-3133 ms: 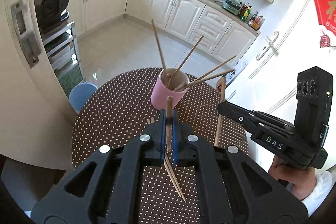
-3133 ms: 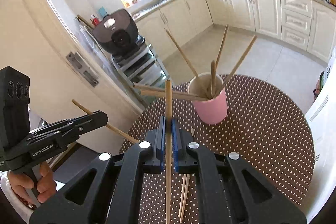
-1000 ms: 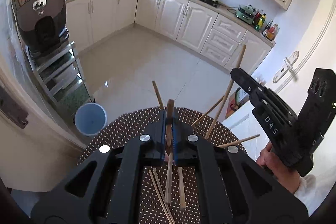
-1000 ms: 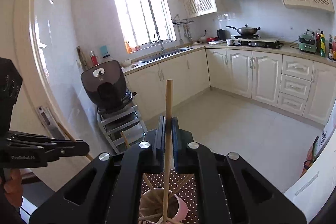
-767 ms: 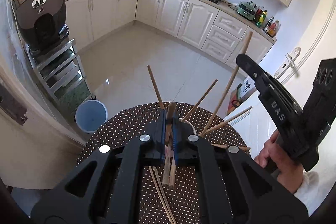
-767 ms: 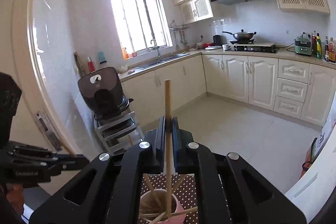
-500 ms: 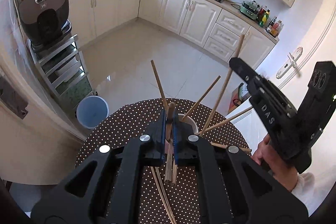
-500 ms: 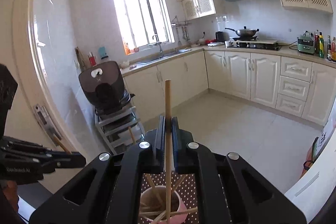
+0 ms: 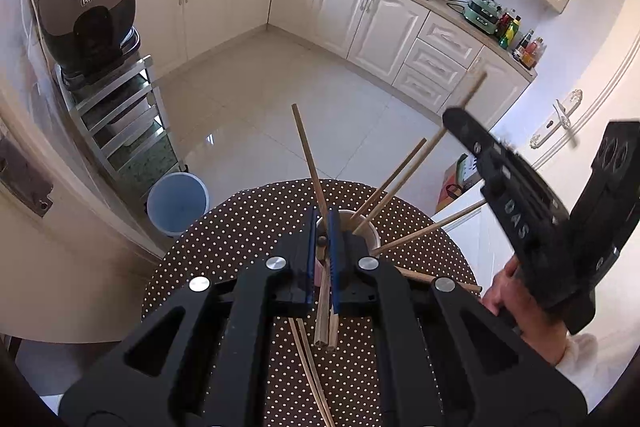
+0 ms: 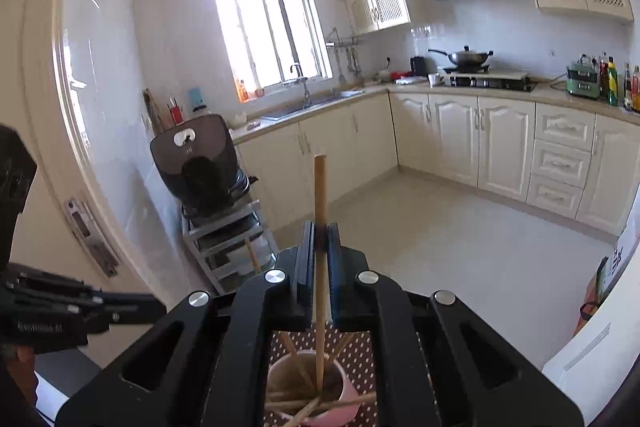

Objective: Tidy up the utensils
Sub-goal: 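Lower the right gripper's chopstick into the cup while the left gripper drops its own, then move both open grippers back down toward the remaining chopsticks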

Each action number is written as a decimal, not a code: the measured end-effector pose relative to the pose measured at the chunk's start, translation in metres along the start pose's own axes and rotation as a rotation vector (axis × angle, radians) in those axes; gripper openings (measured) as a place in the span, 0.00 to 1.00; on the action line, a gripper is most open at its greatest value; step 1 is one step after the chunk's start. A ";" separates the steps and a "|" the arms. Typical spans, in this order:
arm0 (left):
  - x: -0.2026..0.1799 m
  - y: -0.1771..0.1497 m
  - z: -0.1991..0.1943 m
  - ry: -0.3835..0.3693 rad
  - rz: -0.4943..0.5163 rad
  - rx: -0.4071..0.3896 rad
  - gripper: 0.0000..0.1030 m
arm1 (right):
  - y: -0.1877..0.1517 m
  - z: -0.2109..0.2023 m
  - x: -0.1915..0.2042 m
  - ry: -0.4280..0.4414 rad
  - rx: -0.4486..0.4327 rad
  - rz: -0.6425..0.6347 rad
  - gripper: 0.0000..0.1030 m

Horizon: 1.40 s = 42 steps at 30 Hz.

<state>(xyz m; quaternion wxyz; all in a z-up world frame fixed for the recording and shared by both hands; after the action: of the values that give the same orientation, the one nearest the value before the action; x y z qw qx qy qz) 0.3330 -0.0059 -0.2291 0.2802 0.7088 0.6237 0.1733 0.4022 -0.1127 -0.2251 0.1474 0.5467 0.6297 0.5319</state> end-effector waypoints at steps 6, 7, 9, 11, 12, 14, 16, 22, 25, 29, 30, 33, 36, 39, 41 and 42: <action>-0.001 -0.001 0.000 -0.005 -0.002 0.012 0.07 | -0.015 0.002 0.002 -0.008 0.063 0.007 0.05; -0.002 -0.001 0.000 -0.006 -0.002 0.015 0.07 | -0.017 0.001 0.002 -0.012 0.072 0.010 0.06; -0.002 -0.003 0.000 -0.008 0.002 0.021 0.07 | -0.020 0.000 0.001 -0.019 0.082 0.018 0.08; -0.004 -0.004 -0.001 -0.011 0.010 0.024 0.08 | -0.022 -0.002 0.003 -0.017 0.096 0.024 0.08; -0.006 -0.005 -0.002 -0.013 0.014 0.023 0.08 | -0.024 -0.004 0.004 -0.016 0.102 0.026 0.08; -0.008 -0.005 -0.005 -0.012 0.019 0.021 0.09 | -0.026 -0.006 0.006 -0.014 0.112 0.031 0.08; -0.009 -0.006 -0.007 -0.015 0.022 0.019 0.16 | -0.028 -0.008 0.008 -0.015 0.120 0.033 0.08; -0.011 -0.008 -0.024 -0.005 0.029 -0.025 0.53 | -0.037 -0.018 0.017 -0.018 0.141 0.024 0.08; -0.009 -0.011 -0.030 0.000 0.024 -0.026 0.53 | -0.049 -0.014 0.019 -0.041 0.181 0.010 0.05; -0.004 -0.017 -0.042 0.005 0.019 -0.034 0.56 | -0.064 -0.009 0.023 -0.051 0.215 0.002 0.05; -0.002 -0.018 -0.044 0.009 0.019 -0.038 0.57 | -0.065 -0.011 0.023 -0.058 0.211 0.008 0.05; 0.001 -0.022 -0.053 0.015 0.017 -0.049 0.61 | -0.065 -0.018 0.024 -0.065 0.199 0.049 0.08; 0.001 -0.025 -0.057 0.009 0.009 -0.051 0.62 | -0.064 -0.024 0.028 -0.069 0.199 0.053 0.08; -0.001 -0.029 -0.060 0.004 0.013 -0.054 0.63 | -0.064 -0.034 0.033 -0.070 0.198 0.058 0.08; -0.004 -0.032 -0.061 -0.004 0.018 -0.053 0.64 | -0.065 -0.041 0.036 -0.071 0.198 0.071 0.08; -0.005 -0.033 -0.061 -0.008 0.020 -0.053 0.64 | -0.065 -0.045 0.037 -0.071 0.198 0.080 0.08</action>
<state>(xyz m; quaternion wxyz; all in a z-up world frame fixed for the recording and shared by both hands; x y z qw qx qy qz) 0.2700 0.0025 -0.2005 0.2995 0.7082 0.6105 0.1897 0.3201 -0.0937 -0.2476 0.0935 0.6017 0.6512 0.4528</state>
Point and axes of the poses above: each gripper's, at about its wrist camera, not at the fingertips, and z roughly the way its jaws point, x to its left, y to its top, the point moved 9 cm from there along z, roughly the way its jaws point, and after that the axes turned 12 degrees about z, right-handed, at the moved point
